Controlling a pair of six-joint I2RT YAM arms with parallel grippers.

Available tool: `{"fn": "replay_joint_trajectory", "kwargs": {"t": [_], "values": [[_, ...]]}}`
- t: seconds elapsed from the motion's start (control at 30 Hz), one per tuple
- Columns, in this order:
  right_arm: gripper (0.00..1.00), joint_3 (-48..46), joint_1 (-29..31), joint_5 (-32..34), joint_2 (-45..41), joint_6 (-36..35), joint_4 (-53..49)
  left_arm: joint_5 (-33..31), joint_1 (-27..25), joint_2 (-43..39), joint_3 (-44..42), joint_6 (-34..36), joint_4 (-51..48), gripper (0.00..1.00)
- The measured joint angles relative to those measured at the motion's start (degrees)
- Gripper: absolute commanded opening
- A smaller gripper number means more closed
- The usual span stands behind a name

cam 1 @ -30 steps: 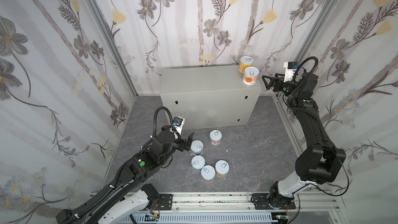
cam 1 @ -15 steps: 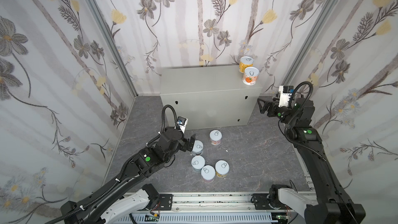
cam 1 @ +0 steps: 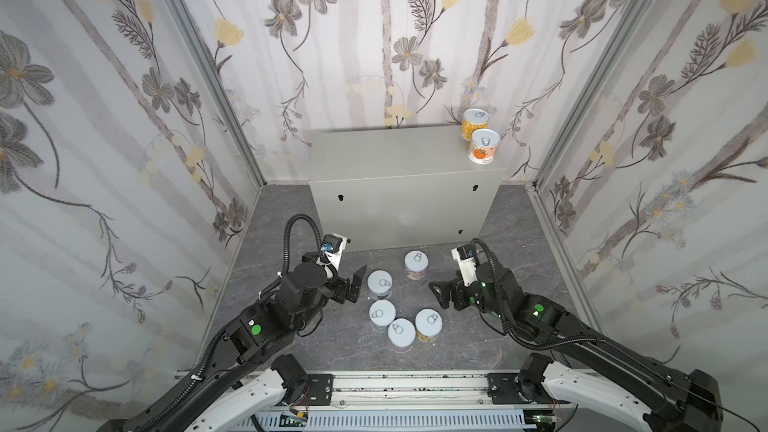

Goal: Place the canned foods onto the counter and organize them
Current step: 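Withdraw the right gripper from the cabinet top and lower it toward the floor cans, then grasp the yellow-labelled can nearest the robot with the right gripper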

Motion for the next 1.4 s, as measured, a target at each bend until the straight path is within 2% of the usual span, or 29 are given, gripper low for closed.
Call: {"fn": "replay_joint_trajectory", "kwargs": {"t": [0.2,0.37,0.57,0.77,0.97,1.2,1.4], "values": [[1.0,0.26,8.72,3.63,7.45,8.31,-5.64,1.38,0.0,-3.28,-0.68,-0.2,-1.44,1.0],[1.0,0.26,11.63,5.33,9.79,13.31,-7.56,1.7,0.0,-7.04,-1.18,-0.24,-1.36,1.0],[1.0,-0.37,15.13,5.49,11.32,16.2,-8.35,1.92,0.0,-7.1,-1.38,-0.22,-1.4,1.0],[1.0,-3.1,16.55,5.29,11.39,17.07,-8.68,2.32,0.0,-6.47,-1.38,-0.2,-1.42,1.0],[0.98,-2.91,16.55,5.57,16.33,16.06,-7.1,2.29,0.0,-6.58,-1.38,-0.2,-1.4,1.0],[0.91,-0.17,16.17,7.63,22.36,13.57,-4.26,2.27,0.0,-6.25,-1.4,-0.15,-1.38,1.0],[0.82,0.48,16.06,9.4,23.54,12.39,-2.91,2.27,0.0,-5.57,-1.42,-0.15,-1.33,1.0]]}}
